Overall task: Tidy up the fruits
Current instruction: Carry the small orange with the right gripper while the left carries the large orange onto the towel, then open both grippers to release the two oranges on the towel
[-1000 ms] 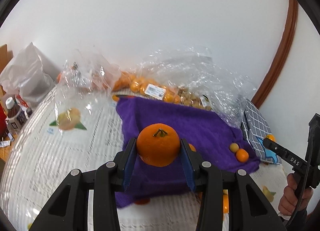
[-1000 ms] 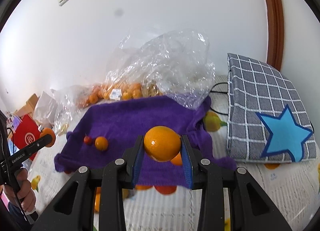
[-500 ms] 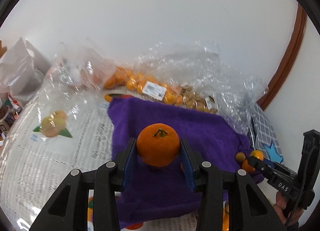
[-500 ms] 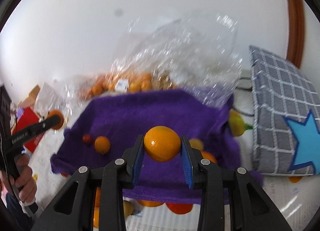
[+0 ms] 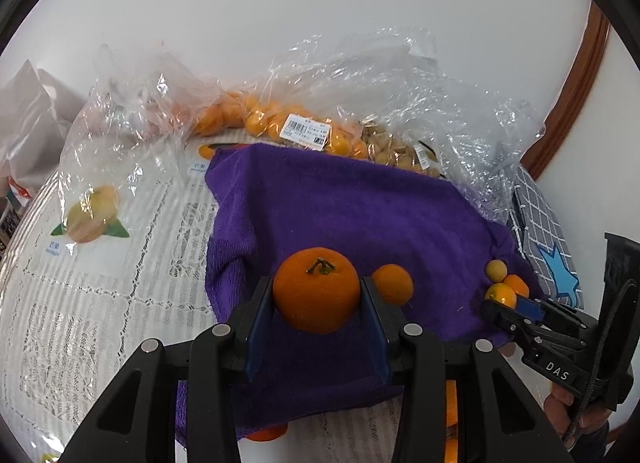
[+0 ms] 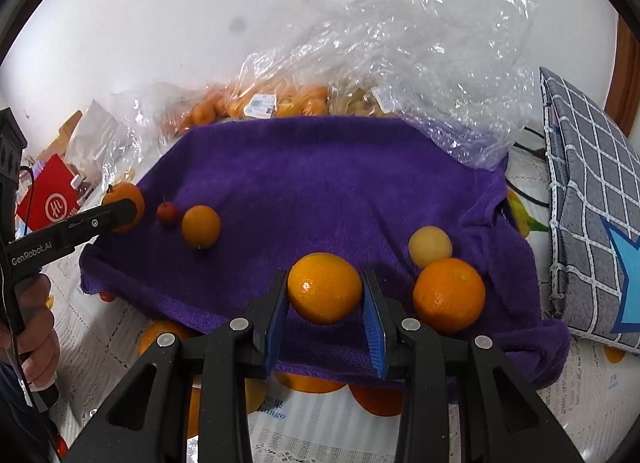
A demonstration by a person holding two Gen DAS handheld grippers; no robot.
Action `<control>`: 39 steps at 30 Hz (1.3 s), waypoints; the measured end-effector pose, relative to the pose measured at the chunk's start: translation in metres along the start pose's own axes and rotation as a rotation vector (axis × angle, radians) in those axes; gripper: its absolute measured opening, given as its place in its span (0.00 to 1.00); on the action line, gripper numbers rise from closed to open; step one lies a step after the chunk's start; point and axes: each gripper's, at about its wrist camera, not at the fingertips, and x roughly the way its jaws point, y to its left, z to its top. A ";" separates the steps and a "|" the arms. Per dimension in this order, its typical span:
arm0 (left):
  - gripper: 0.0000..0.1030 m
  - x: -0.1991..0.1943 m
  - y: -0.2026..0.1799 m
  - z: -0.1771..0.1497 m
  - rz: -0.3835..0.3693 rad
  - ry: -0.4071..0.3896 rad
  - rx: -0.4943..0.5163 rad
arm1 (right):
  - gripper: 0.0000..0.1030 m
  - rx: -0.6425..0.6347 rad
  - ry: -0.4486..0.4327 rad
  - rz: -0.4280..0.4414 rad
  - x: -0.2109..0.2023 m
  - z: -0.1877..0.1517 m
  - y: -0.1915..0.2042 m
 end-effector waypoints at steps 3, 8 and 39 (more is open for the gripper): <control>0.39 0.002 0.001 -0.001 0.006 0.015 -0.007 | 0.34 -0.002 -0.002 -0.002 0.001 0.000 0.000; 0.39 0.002 0.004 -0.001 -0.005 0.034 -0.035 | 0.34 -0.017 -0.005 -0.015 0.000 -0.001 0.001; 0.46 -0.021 -0.003 -0.001 -0.022 -0.082 -0.010 | 0.45 -0.018 -0.129 -0.095 -0.066 -0.022 0.012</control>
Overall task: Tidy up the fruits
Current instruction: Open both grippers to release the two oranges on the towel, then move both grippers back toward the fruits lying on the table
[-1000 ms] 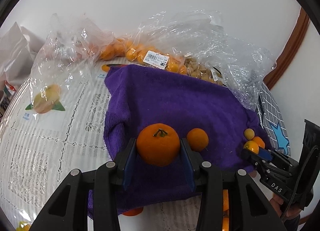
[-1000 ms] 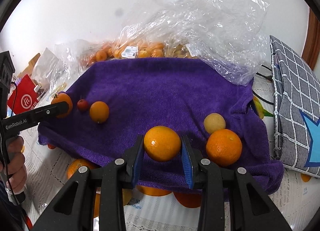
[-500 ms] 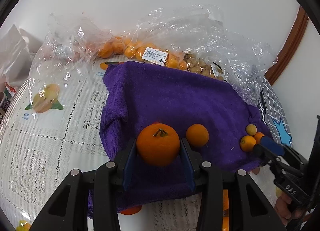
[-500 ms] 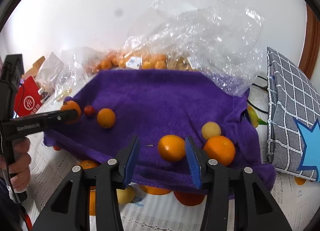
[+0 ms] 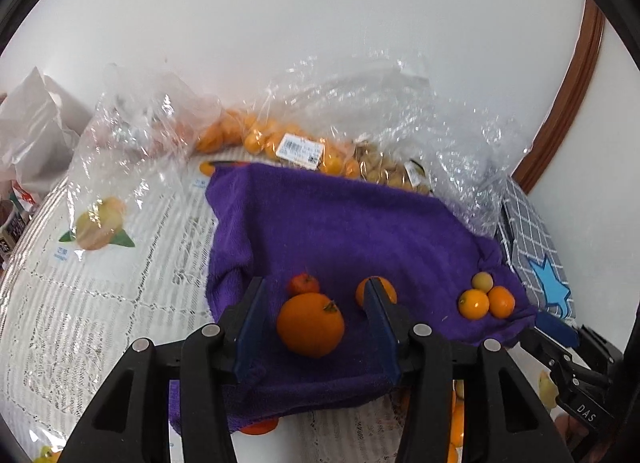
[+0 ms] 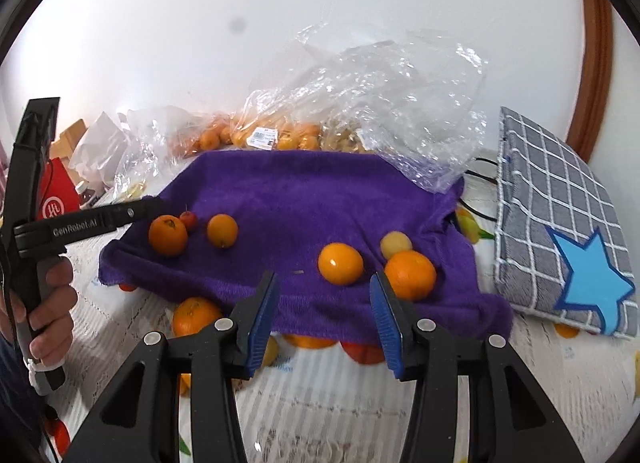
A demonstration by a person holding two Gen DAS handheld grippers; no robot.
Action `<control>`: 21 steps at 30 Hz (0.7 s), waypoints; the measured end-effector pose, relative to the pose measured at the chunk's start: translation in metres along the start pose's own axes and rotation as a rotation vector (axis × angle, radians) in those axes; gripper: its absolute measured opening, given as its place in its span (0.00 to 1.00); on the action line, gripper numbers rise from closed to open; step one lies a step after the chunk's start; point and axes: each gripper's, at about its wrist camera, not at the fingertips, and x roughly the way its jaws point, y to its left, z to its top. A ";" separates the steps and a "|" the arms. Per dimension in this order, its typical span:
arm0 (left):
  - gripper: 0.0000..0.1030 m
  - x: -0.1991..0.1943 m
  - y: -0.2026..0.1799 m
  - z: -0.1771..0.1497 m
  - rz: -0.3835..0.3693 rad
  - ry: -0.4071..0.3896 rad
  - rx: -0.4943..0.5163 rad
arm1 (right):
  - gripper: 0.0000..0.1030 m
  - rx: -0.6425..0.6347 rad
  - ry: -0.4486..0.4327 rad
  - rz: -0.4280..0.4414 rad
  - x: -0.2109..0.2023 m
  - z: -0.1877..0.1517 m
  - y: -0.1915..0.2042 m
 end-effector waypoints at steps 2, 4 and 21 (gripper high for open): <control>0.46 -0.005 0.003 -0.001 0.003 -0.031 -0.009 | 0.45 0.026 -0.008 -0.013 -0.006 -0.002 -0.002; 0.46 -0.009 0.005 -0.001 0.006 -0.055 -0.018 | 0.45 0.070 0.004 -0.003 -0.010 -0.004 -0.005; 0.46 -0.059 0.050 -0.048 0.088 -0.103 -0.064 | 0.45 0.008 0.085 0.052 -0.018 -0.036 0.034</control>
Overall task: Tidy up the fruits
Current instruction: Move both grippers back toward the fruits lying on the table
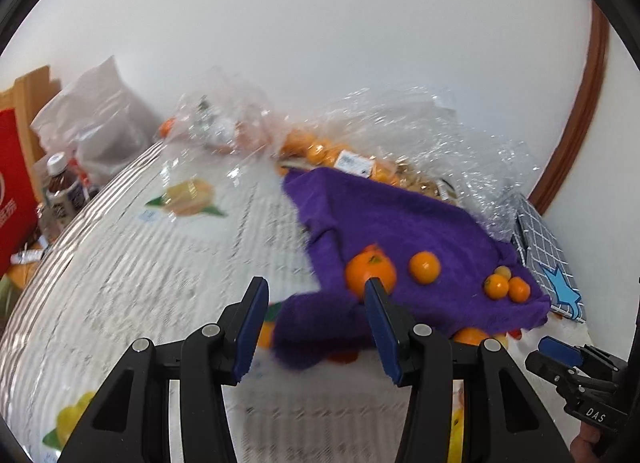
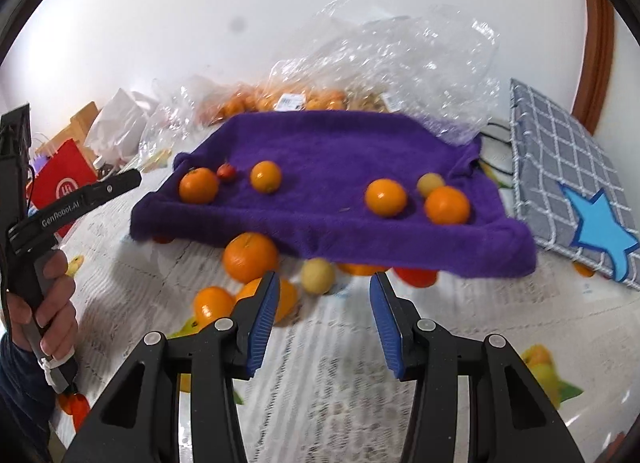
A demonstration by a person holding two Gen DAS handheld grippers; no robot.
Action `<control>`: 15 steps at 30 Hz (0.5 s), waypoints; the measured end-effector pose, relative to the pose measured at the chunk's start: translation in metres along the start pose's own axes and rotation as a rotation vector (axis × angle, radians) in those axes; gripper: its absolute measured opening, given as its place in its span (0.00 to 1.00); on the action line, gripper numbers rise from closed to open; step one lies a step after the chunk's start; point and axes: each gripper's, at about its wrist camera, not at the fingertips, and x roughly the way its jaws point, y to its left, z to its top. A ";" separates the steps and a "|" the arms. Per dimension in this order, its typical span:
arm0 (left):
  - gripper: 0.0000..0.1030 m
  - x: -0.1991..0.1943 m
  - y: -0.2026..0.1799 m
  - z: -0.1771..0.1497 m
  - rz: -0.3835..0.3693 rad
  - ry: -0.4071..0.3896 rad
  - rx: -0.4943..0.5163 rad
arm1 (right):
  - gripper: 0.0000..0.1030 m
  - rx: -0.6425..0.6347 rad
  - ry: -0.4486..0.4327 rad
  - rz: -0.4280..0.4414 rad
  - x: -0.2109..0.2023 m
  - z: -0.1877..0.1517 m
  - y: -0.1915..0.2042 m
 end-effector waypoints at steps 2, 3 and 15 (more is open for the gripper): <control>0.46 -0.002 0.007 0.000 0.010 0.002 -0.017 | 0.45 0.008 0.005 0.025 0.002 -0.002 0.003; 0.46 -0.002 0.009 0.000 0.012 0.003 -0.026 | 0.45 0.008 0.009 0.035 0.003 -0.003 0.006; 0.46 -0.002 0.012 -0.001 -0.004 0.018 -0.039 | 0.43 -0.008 0.035 0.045 0.018 0.000 0.017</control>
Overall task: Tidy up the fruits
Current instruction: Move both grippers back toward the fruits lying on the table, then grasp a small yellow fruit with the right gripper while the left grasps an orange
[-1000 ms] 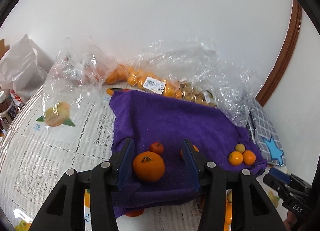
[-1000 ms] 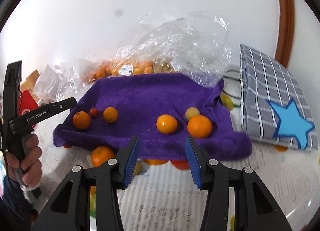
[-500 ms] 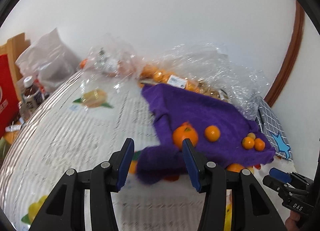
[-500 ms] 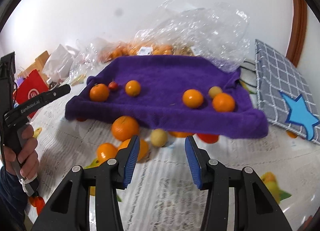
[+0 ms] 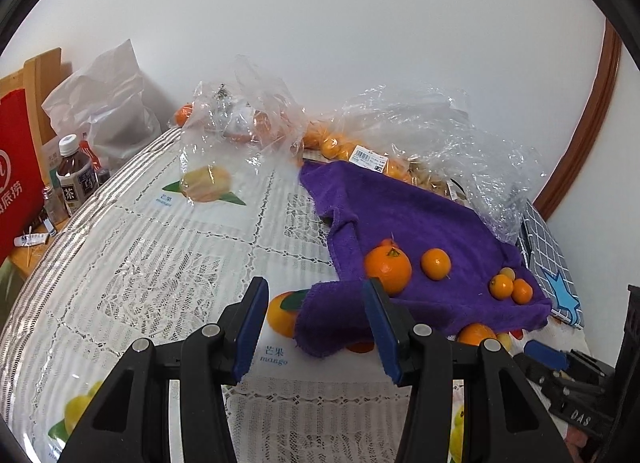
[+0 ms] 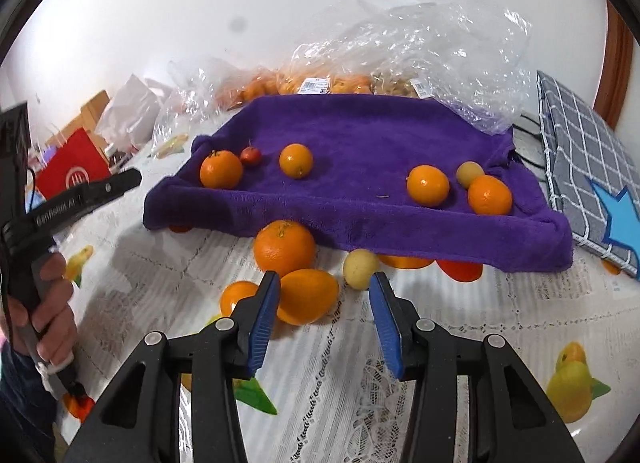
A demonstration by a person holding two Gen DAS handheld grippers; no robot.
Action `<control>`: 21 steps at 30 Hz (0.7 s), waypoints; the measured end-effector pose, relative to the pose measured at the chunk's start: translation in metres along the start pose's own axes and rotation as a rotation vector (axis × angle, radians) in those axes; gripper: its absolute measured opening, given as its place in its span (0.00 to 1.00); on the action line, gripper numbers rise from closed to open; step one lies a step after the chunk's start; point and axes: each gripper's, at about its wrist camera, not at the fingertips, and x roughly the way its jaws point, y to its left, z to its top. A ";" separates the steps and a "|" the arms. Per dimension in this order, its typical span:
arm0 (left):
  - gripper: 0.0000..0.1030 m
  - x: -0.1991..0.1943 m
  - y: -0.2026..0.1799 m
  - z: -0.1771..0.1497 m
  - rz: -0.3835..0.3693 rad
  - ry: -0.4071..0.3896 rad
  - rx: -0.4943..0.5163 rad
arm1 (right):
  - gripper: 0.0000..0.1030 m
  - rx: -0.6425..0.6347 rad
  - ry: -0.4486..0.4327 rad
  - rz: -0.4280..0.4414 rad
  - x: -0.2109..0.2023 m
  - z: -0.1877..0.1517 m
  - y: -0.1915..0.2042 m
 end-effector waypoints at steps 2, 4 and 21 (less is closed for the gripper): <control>0.46 0.000 0.000 0.000 -0.010 0.002 -0.003 | 0.43 0.010 -0.015 -0.012 -0.002 0.003 -0.005; 0.46 -0.001 -0.001 0.001 -0.016 0.001 -0.003 | 0.43 0.028 -0.021 -0.019 -0.002 0.007 -0.010; 0.46 0.001 -0.003 -0.001 -0.027 0.015 0.009 | 0.22 0.027 0.051 -0.060 0.031 0.016 -0.018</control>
